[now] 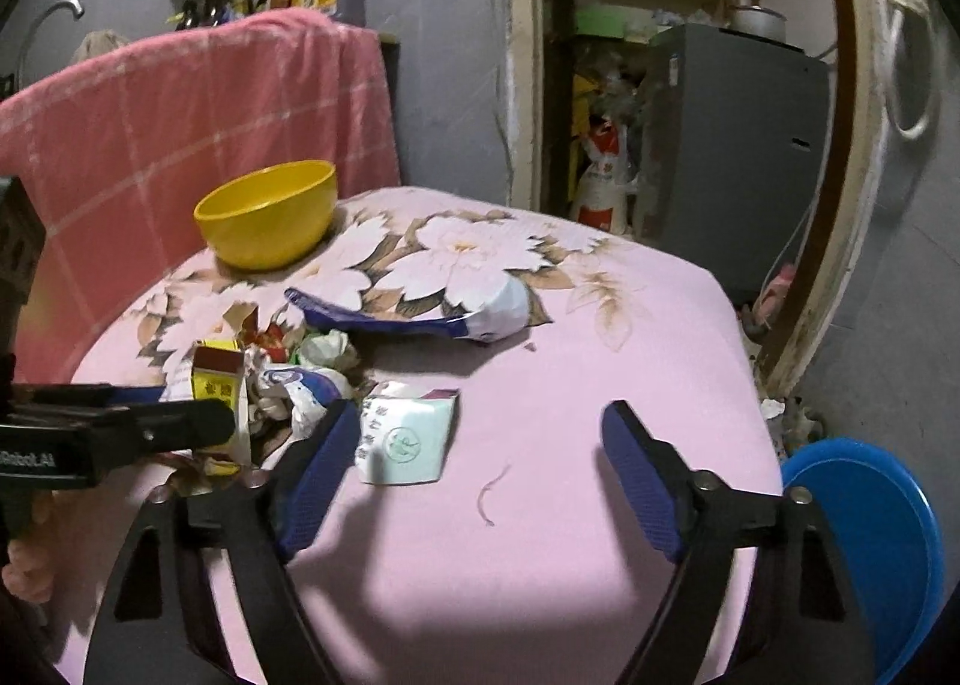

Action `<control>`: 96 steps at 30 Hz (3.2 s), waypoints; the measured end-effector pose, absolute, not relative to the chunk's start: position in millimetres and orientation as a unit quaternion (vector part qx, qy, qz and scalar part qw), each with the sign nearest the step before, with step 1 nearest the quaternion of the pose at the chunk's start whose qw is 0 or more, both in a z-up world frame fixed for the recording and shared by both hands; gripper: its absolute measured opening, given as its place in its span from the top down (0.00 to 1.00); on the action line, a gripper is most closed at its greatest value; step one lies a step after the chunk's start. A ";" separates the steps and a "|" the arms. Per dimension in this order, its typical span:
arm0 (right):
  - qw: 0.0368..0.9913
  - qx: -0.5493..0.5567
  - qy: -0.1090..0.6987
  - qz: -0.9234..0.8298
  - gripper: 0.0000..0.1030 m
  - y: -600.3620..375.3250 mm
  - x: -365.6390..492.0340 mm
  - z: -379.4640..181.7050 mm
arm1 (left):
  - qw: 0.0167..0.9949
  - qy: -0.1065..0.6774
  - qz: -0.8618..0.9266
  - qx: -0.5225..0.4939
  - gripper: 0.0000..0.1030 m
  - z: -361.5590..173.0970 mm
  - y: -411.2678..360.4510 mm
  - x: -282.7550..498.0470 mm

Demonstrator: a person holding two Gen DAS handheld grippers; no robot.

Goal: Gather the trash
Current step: 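Grasp the white-red snack packet with the left tool while the right tool grasps the white paper packet, then carry both packets to the blue bucket and open both tools to drop them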

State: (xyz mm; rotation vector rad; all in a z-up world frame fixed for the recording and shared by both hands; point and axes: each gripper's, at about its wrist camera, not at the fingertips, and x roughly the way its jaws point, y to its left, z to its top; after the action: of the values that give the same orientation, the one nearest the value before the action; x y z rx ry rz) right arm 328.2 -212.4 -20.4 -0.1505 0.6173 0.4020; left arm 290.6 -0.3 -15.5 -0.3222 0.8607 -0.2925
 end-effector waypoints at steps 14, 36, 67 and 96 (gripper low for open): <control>0.893 -0.101 0.374 0.230 0.67 -189.1 348.4 -40.7 | 0.890 0.408 -0.130 -0.157 0.53 -14.6 10.0 281.2; 0.968 -0.004 0.147 0.205 0.67 -260.7 279.6 16.1 | 0.953 0.245 -0.132 -0.122 0.53 49.2 -34.1 239.1; 0.986 0.105 0.105 -0.071 0.67 -449.5 261.3 14.8 | 0.898 0.322 -0.297 -0.044 0.52 32.1 -275.1 336.9; 0.958 0.189 0.194 -0.097 0.45 -489.1 278.8 -7.9 | 0.876 0.392 -0.281 -0.036 0.44 -3.4 -292.1 358.1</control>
State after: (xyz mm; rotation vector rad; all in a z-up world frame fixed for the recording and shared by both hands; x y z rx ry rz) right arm 278.8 -489.1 -7.9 0.3836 0.3933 -0.1971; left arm 358.1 -292.1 -3.4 -0.0759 0.8173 -0.5856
